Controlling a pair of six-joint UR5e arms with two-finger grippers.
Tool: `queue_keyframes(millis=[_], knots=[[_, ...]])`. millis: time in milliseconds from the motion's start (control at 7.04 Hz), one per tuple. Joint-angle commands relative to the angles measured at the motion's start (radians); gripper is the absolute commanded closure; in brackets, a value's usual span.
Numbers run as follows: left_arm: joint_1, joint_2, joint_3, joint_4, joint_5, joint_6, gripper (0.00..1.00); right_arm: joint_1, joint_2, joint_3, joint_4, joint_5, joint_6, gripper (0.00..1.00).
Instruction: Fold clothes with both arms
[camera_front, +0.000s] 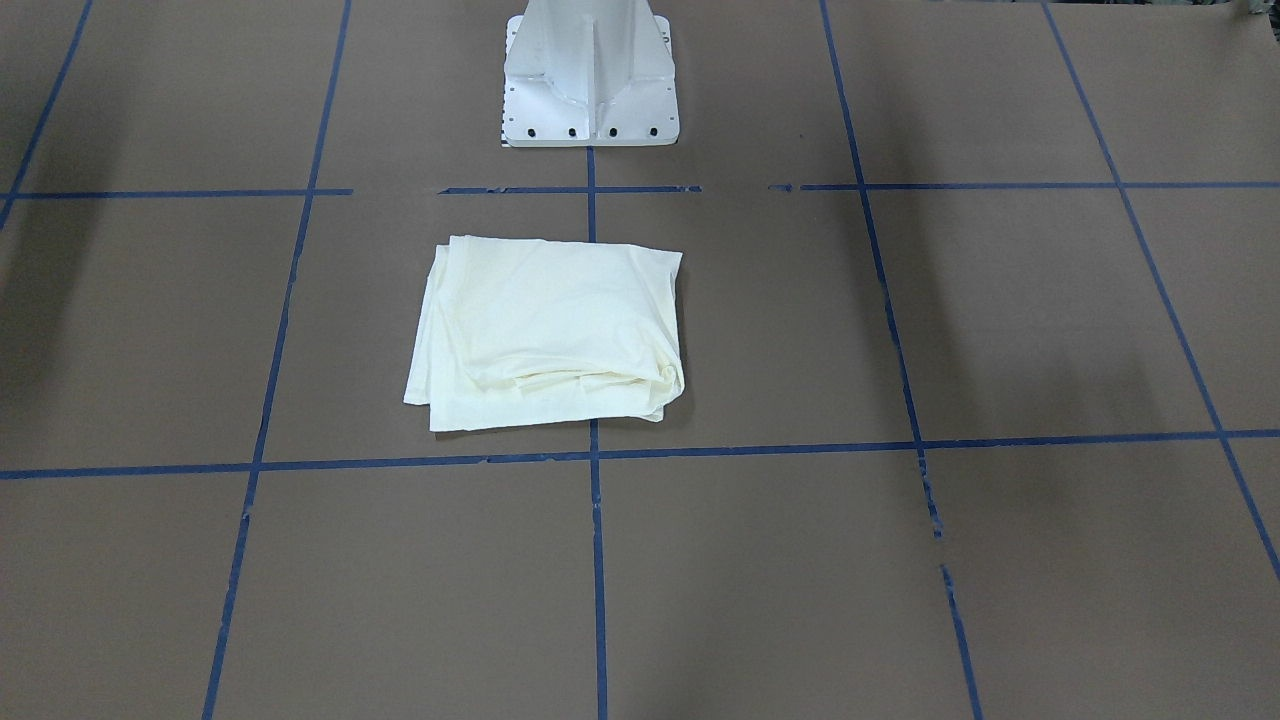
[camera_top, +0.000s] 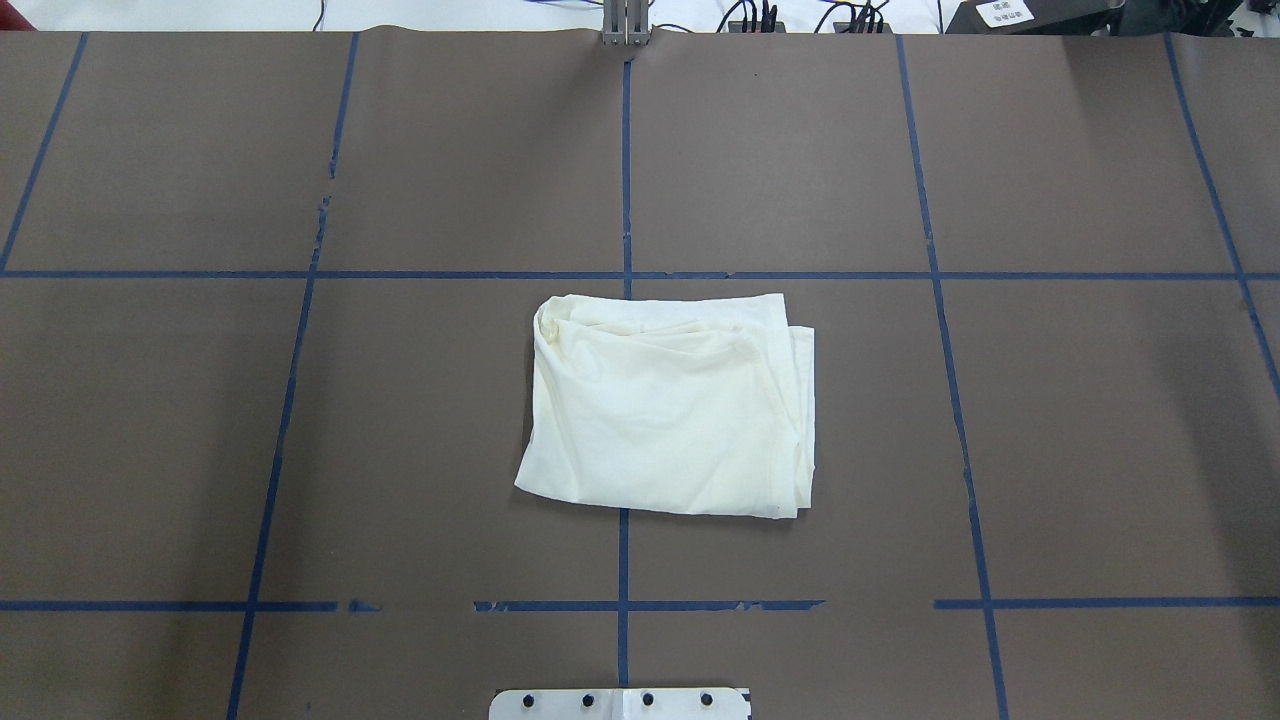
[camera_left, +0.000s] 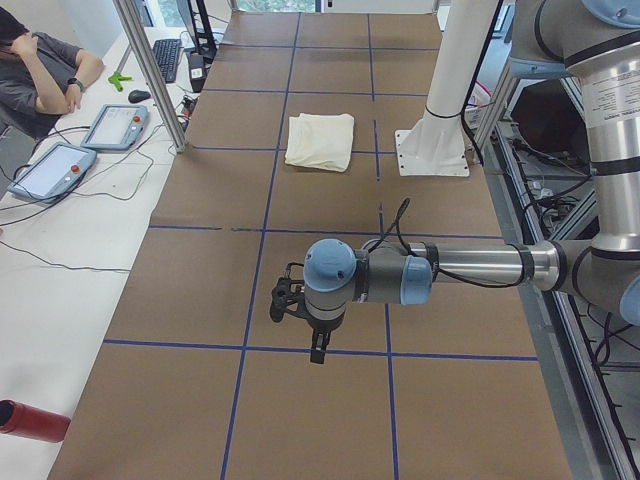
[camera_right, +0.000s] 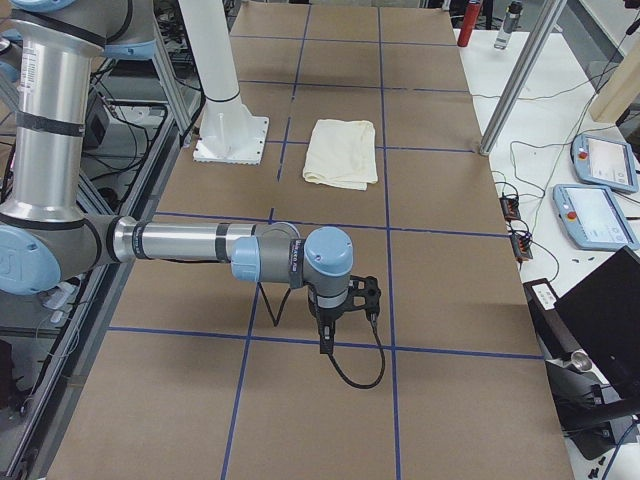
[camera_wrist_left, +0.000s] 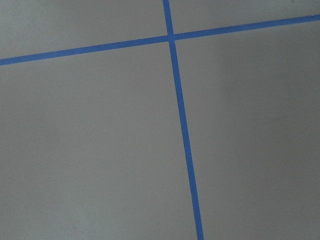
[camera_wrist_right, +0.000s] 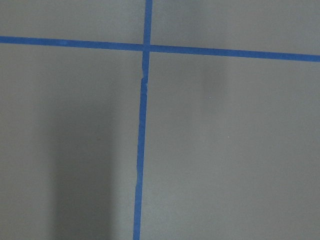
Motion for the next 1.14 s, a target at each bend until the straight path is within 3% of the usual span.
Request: queue_keyframes(millis=[0,995], knots=[[-0.015,0.001,0.000,0.000,0.000,0.001,0.00,0.000,-0.004,0.000,-0.001,0.001,0.000,0.00],[-0.023,0.001,0.006,0.000,0.002,0.001,0.00,-0.002,-0.030,-0.002,0.000,0.001,0.000,0.00]])
